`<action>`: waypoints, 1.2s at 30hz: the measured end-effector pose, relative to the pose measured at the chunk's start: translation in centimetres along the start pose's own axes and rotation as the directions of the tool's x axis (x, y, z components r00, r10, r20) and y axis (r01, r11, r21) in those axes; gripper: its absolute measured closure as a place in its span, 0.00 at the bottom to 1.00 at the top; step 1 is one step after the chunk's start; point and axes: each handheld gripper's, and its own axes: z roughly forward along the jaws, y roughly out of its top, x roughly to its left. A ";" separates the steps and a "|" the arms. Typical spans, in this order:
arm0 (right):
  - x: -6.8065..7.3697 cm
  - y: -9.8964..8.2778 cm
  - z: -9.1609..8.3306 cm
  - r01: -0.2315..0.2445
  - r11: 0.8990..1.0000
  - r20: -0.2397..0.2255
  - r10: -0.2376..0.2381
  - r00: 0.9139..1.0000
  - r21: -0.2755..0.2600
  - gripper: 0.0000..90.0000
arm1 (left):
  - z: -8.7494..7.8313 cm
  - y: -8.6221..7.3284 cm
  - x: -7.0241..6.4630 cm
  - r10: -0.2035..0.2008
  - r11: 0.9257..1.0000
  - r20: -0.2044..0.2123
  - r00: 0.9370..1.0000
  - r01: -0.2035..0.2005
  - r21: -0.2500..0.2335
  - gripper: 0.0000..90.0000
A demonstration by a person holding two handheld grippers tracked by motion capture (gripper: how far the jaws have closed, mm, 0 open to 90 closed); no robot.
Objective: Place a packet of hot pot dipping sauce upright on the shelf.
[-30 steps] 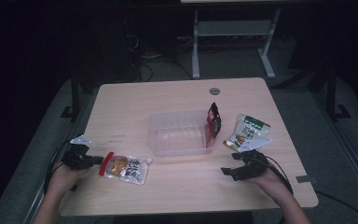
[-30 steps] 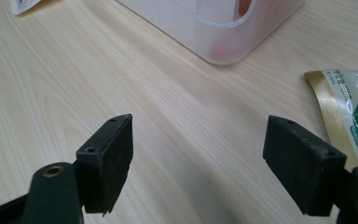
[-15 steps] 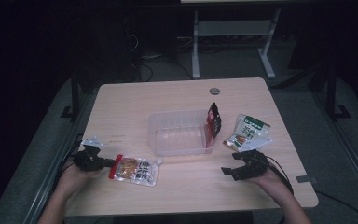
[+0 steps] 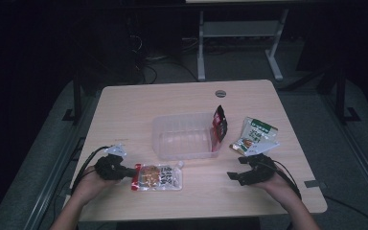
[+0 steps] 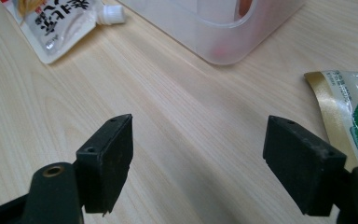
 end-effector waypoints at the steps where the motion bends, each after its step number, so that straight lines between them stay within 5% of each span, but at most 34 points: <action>1: 0.0 0.0 0.1 0.003 1.000 -0.002 -0.003 1.000 0.001 0.26 | 0.5 0.5 -0.6 0.023 1.000 0.011 1.000 -0.023 -0.002 0.99; 12: 0.4 0.1 0.6 0.008 1.000 -0.027 -0.007 1.000 0.008 0.26 | 1.8 2.1 -1.9 0.089 0.996 0.024 0.996 -0.089 -0.012 0.99; 19: 1.4 1.2 2.0 -0.018 1.000 -0.112 0.017 0.994 -0.010 0.26 | 1.5 2.6 -2.5 0.098 0.994 0.014 0.995 -0.097 -0.052 0.99; 23: 2.5 2.3 3.2 -0.021 0.999 -0.177 0.014 0.984 -0.034 0.26 | 1.6 2.8 -2.8 0.138 0.990 0.002 0.990 -0.138 -0.022 0.99; 29: 3.6 3.5 4.5 -0.013 0.999 -0.208 0.005 0.978 -0.037 0.27 | 2.2 2.4 -2.8 0.119 0.993 0.000 0.993 -0.119 -0.010 0.99; 36: 5.2 5.1 7.5 0.014 1.000 -0.249 -0.013 0.969 0.005 0.30 | 2.6 2.3 -2.9 0.145 0.989 -0.025 0.989 -0.144 0.030 1.00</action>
